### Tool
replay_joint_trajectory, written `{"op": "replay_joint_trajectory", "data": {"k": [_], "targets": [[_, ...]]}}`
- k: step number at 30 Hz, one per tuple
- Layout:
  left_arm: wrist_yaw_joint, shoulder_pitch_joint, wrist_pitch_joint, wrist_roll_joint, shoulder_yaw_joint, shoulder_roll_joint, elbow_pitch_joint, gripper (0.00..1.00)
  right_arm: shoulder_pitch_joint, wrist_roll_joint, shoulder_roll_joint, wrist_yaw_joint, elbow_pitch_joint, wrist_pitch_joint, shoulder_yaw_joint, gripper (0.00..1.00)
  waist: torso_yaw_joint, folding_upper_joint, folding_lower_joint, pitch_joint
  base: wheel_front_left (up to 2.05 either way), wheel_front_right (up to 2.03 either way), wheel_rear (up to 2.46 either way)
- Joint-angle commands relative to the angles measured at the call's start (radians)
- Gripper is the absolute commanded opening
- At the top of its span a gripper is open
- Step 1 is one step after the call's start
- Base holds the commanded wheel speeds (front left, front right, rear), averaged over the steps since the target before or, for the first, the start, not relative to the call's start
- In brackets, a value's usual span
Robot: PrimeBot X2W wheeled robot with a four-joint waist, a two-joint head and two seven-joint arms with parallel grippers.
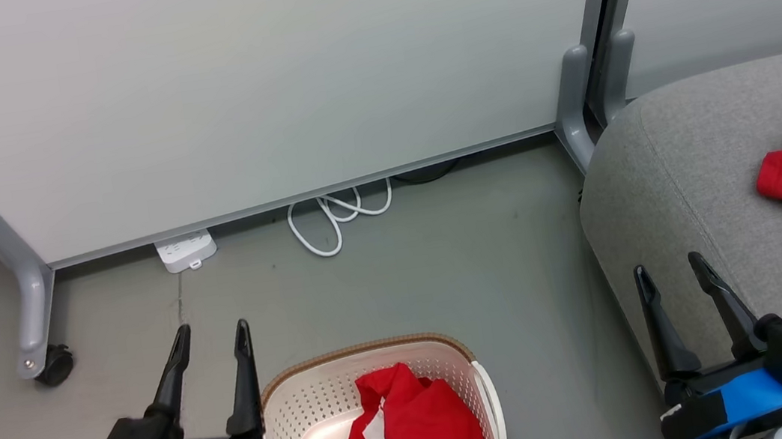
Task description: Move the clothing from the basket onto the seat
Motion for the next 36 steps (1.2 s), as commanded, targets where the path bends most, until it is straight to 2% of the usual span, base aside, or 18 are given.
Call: {"op": "replay_joint_trajectory", "data": {"k": [1,8,17,25,36], "targets": [[-0.005,-0.026,-0.003,-0.004,-0.007,0.002,0.007,1.00,-0.008,0.004,0.002,-0.001,-0.005,-0.001,-0.001,1.00,-0.001,0.0000,-0.0001,0.011,0.00,0.00,0.00],[-0.028,-0.138,-0.003,0.016,-0.054,0.002,0.111,1.00,-0.059,0.005,-0.004,-0.001,-0.020,-0.001,0.009,1.00,-0.025,0.0000,-0.0001,0.078,0.00,0.00,0.00],[-0.057,-0.315,-0.003,0.037,-0.109,0.010,0.317,1.00,-0.156,0.007,-0.007,-0.001,-0.048,-0.001,0.014,1.00,-0.076,0.0000,-0.0001,0.227,0.00,0.00,0.00],[-0.064,-0.458,-0.003,0.027,-0.174,0.014,0.510,1.00,-0.258,0.005,-0.005,-0.001,-0.077,-0.001,0.017,1.00,-0.118,0.0000,-0.0001,0.370,0.00,0.00,0.00],[-0.064,-0.652,-0.003,-0.011,-0.328,0.035,0.753,1.00,-0.369,0.009,0.008,-0.001,-0.112,-0.001,0.019,1.00,-0.157,0.0000,-0.0001,0.580,0.00,0.00,0.00]]}}
